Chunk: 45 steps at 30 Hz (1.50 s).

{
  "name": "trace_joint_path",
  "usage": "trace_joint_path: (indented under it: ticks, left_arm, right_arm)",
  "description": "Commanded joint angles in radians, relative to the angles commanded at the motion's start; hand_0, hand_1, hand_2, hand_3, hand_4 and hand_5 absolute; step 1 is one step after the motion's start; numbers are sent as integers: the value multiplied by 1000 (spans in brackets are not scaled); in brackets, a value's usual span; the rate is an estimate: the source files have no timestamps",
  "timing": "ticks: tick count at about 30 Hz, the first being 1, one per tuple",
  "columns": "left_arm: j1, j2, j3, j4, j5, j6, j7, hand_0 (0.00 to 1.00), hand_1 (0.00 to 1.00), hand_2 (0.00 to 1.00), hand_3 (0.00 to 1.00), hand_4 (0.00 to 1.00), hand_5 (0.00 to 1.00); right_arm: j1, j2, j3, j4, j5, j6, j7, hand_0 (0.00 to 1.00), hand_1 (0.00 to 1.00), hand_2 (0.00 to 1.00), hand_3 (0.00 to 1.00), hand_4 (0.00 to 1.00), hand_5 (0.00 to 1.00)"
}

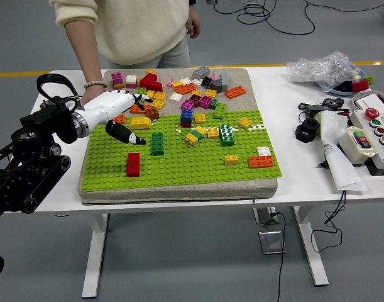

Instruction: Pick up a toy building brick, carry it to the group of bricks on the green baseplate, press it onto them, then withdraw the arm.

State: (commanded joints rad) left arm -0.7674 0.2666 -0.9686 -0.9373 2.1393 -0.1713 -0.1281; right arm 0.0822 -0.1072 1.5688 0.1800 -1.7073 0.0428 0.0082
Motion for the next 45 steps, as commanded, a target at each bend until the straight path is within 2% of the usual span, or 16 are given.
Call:
trace_joint_path:
  ticks: [10,15,22,30,35,44,45]
  left_arm:
    - [-43,-17,40,71,13,-1,-8,934,899,802,976,998,192]
    - [-74,-39,69,149,0,1,-18,942,905,799,972,998,179]
    - [-85,-51,75,188,-7,1,-20,945,906,801,969,998,172]
    - [-81,-39,59,186,1,-9,-18,950,908,800,969,998,172]
    - [-80,-19,41,187,12,-20,-18,953,911,785,952,998,160]
    - [-99,6,23,227,32,-38,-26,954,911,773,937,998,161]
    - [-102,8,23,235,34,-39,-27,956,909,739,901,998,161]
  right_arm:
    - [0,0,2,0,2,0,-1,776,705,749,767,998,777]
    - [1,-2,2,0,4,-1,0,776,705,749,767,998,777]
    - [1,-2,1,0,6,-1,0,776,705,749,766,998,777]
    - [-2,-1,4,0,8,-1,-2,776,705,749,766,998,776]
    - [-2,-1,5,0,11,-2,-2,776,705,749,766,998,776]
    - [2,-1,5,0,15,-3,-2,776,705,749,766,998,776]
    - [1,-1,5,0,16,-3,-2,776,705,749,766,998,777]
